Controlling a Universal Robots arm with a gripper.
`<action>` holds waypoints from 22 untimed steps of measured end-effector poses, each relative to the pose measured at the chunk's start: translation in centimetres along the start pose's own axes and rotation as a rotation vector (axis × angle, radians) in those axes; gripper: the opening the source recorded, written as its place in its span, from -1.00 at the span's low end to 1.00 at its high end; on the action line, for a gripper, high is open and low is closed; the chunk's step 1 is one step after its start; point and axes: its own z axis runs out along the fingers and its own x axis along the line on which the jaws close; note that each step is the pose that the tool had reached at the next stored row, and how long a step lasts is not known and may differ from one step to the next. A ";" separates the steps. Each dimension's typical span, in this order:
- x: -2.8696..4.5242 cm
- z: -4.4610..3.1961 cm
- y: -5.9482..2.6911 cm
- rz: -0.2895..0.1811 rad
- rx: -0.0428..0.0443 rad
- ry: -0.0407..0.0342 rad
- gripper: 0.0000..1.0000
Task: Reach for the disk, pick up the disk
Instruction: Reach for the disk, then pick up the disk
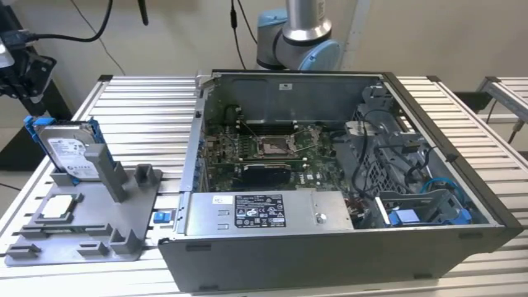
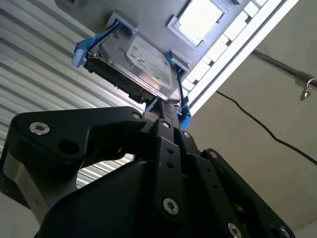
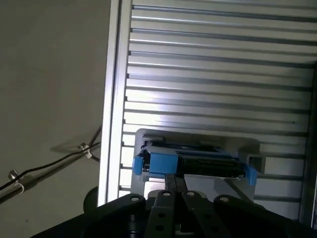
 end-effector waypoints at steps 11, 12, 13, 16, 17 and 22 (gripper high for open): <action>-0.01 0.00 -0.01 -0.200 -0.0018 0.0075 -1.00; 0.00 0.00 0.00 -0.218 -0.0019 0.0083 -1.00; 0.00 0.00 -0.01 -0.236 -0.0021 0.0089 -1.00; 0.00 0.00 0.00 -0.292 -0.0026 0.0110 -1.00; 0.00 0.00 -0.01 -0.309 -0.0027 0.0116 -1.00; 0.00 0.00 -0.01 -0.399 -0.0035 0.0147 -1.00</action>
